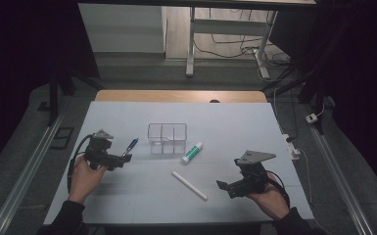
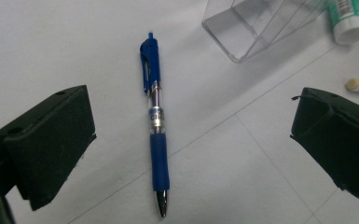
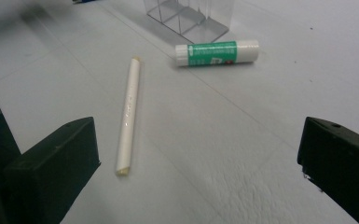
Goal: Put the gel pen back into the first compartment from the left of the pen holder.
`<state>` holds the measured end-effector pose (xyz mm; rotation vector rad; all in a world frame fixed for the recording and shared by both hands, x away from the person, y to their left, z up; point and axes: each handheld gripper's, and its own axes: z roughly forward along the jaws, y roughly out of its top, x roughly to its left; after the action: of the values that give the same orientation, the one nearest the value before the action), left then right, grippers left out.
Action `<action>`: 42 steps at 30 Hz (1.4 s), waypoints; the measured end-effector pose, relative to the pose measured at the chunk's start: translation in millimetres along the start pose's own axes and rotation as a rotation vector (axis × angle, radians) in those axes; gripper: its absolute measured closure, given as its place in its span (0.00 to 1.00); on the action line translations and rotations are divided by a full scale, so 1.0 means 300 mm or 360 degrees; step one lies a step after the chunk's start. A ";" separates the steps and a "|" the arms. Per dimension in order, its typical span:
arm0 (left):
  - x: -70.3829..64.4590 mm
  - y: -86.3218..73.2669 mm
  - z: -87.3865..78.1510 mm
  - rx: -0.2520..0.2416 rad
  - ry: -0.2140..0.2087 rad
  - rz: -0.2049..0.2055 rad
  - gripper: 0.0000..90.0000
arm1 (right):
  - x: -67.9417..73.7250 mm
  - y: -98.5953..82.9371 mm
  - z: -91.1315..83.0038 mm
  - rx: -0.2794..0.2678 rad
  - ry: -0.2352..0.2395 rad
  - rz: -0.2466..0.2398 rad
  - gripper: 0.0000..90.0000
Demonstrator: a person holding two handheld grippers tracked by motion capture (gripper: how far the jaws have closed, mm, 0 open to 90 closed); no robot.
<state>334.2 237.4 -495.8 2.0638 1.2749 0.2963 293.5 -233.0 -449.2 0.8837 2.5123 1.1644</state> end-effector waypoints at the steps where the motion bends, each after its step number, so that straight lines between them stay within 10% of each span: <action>1: 0.002 0.000 0.004 0.0013 0.0003 0.0000 0.00 | 0.000 -0.007 -0.006 -0.0007 -0.0004 0.0006 0.00; 23: 0.028 -0.001 0.134 0.0331 0.0119 0.0062 0.01 | -0.016 -0.142 -0.119 0.0018 -0.0087 0.0145 0.00; 42: 0.031 -0.019 0.094 0.0421 0.0161 0.0048 0.79 | -0.017 -0.157 -0.136 0.0010 -0.0101 0.0165 0.00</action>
<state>349.2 234.8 -521.9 2.3177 1.4078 0.2602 259.4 -284.5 -458.2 1.0468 2.4467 1.1406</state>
